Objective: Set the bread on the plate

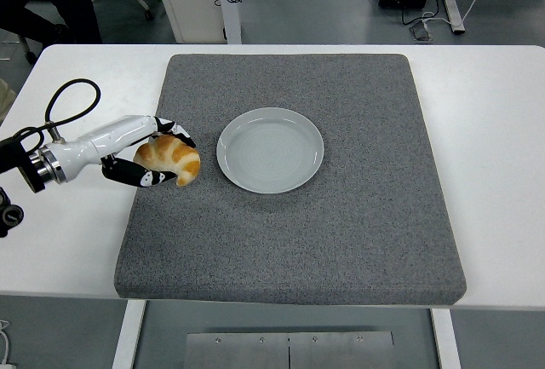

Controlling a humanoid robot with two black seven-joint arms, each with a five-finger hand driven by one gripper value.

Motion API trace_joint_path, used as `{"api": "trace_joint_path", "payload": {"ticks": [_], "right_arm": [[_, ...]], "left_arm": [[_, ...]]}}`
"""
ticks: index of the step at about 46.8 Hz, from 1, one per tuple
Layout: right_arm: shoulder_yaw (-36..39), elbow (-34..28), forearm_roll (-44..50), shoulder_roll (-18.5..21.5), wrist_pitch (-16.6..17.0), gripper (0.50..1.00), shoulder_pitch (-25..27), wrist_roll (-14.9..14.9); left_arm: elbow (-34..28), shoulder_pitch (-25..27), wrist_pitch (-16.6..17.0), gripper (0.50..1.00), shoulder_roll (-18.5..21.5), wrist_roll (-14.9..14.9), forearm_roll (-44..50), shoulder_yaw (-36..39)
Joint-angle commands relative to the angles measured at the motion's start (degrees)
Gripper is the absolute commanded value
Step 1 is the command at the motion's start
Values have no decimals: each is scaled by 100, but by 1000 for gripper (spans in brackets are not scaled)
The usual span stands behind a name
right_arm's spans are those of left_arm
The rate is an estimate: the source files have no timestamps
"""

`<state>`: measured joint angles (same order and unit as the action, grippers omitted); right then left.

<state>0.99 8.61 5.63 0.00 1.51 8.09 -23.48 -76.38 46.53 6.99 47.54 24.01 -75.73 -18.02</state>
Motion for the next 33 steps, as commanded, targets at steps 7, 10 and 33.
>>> {"api": "trace_joint_path", "payload": {"ticks": [7,10,33], "right_arm": [[-2,0,0,0,-2,1000,0,1],[-2,0,0,0,-2,1000,0,1],[7,0,0,0,-2,1000,0,1]], "left_arm": [[0,602,-505,500,203,7,49,-52],[9,752,-646,500,211,7,146,-61],[114,1798,-1059,500,247,-19,357,0]]}}
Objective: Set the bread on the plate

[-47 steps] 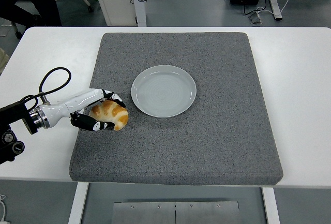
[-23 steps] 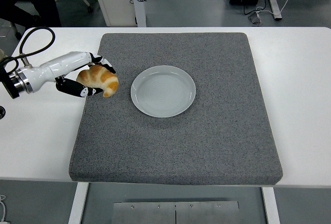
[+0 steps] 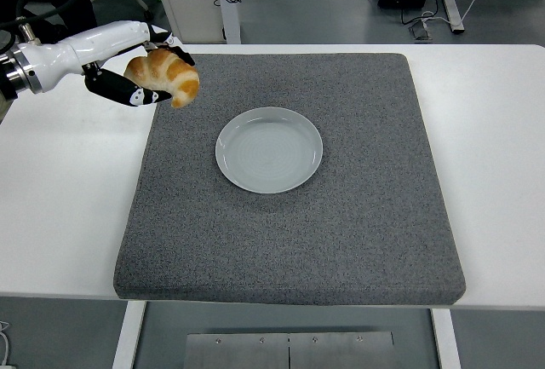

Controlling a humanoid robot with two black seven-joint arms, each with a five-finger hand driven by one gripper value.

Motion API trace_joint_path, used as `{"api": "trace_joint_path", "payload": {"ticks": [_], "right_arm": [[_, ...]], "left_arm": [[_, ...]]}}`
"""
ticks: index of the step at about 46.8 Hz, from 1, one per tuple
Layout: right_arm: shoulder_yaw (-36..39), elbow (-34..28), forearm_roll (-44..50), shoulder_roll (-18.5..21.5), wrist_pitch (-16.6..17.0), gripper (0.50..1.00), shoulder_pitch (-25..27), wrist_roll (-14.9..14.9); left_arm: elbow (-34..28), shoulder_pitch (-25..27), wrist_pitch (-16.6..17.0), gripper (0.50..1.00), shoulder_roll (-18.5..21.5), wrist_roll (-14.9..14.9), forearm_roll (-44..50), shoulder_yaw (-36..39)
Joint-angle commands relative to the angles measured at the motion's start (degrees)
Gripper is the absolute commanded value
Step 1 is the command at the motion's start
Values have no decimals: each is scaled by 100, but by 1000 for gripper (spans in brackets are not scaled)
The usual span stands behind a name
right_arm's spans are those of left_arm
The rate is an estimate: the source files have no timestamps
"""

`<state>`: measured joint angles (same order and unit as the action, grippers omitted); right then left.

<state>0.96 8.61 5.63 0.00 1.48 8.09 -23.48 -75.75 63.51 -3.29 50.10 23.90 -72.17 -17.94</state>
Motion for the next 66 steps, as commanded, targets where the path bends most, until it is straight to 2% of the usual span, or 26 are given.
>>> {"api": "trace_joint_path", "payload": {"ticks": [1,16,27,36,52,66], "right_arm": [[1,0,0,0,1,1000,0,-8],[1,0,0,0,1,1000,0,-8],[1,0,0,0,1,1000,0,1],[1,0,0,0,1,1000,0,1],[1,0,0,0,1,1000,0,1],[1,0,0,0,1,1000,0,1]], "left_arm": [[69,144,-49,500,-9,0,1,-8],[271,452,-93,500,-149,-43,-17,9],[605,583,-93,500,-685,-79,-69,62],[991,979,-93,500,-1142,-35,-17,510],[1712,1216,-93,500,-2267,-17,-25,704],[2213,1392,-75,500,-3049,-17,-34,923]]}}
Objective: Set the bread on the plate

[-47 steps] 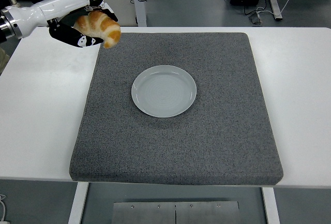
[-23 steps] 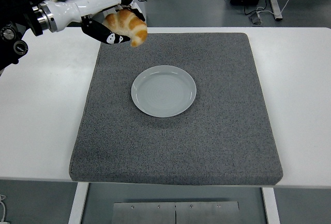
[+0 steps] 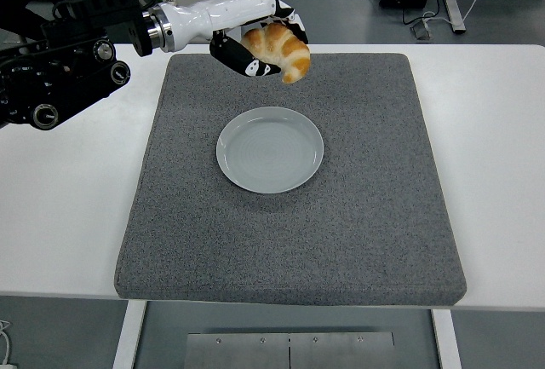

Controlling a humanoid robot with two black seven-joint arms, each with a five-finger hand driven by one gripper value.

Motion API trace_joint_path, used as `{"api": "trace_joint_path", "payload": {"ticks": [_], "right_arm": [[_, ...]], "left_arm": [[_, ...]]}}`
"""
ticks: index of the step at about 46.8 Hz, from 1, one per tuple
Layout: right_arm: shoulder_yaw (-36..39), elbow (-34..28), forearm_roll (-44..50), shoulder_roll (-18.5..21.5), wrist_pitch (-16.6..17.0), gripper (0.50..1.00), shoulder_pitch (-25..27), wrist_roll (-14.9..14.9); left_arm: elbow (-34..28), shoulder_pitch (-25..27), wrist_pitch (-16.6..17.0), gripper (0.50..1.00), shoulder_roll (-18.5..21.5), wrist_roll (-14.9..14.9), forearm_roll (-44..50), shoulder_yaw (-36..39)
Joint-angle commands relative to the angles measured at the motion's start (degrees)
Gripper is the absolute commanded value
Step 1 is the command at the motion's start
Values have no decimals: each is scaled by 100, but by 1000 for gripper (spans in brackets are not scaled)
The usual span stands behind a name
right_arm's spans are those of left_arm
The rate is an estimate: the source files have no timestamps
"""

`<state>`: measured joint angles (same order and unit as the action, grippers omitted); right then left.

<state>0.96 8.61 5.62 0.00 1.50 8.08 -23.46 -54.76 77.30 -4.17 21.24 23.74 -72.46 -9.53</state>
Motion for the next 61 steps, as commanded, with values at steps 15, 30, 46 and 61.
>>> {"api": "trace_joint_path", "payload": {"ticks": [15,30,46,61], "right_arm": [[0,0,0,0,0,1000,0,0],[0,0,0,0,0,1000,0,0],[0,0,0,0,0,1000,0,0],[0,0,0,0,0,1000,0,0]], "left_arm": [[528,-40,180,500,-639,70,-40,363],[686,-189,645,500,-815,184,4,1031],[844,-497,725,500,-859,184,-5,1093],[1169,-796,971,500,-1017,298,21,1383]]}}
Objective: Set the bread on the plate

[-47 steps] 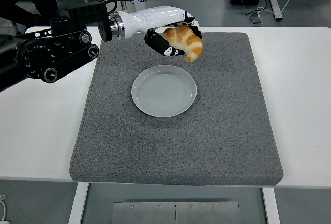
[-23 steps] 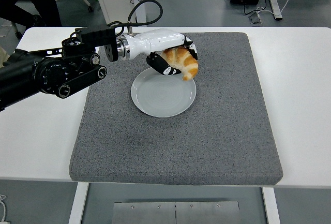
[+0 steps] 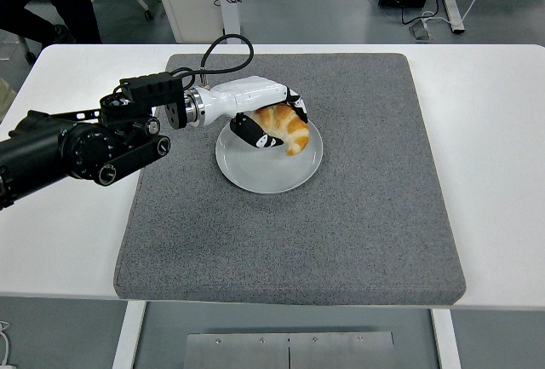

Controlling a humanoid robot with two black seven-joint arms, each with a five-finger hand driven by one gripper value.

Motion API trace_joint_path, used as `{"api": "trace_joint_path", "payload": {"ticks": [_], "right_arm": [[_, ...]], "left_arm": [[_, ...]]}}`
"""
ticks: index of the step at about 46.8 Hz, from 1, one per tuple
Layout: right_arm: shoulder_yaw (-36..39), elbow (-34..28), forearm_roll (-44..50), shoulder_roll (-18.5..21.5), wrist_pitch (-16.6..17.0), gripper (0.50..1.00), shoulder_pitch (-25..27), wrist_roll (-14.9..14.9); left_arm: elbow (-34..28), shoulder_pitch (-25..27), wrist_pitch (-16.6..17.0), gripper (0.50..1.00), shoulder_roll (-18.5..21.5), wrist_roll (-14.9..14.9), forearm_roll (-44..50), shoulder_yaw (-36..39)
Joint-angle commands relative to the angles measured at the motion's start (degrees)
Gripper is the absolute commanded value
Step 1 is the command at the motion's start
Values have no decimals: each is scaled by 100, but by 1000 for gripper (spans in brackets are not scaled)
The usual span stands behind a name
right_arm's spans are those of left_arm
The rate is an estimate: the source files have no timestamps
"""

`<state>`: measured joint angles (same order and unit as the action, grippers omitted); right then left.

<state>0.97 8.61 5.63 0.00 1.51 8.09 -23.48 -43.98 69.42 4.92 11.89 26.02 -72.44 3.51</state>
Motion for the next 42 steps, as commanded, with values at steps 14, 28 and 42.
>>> {"api": "trace_joint_path", "payload": {"ticks": [14,28,42], "right_arm": [[0,0,0,0,-2,1000,0,2],[0,0,0,0,-2,1000,0,2],[0,0,0,0,-2,1000,0,2]], "left_arm": [[338,-263,132,500,-239,78,20,150],[461,-342,132,500,-301,87,20,159],[513,-351,132,500,-301,87,46,159]]}}
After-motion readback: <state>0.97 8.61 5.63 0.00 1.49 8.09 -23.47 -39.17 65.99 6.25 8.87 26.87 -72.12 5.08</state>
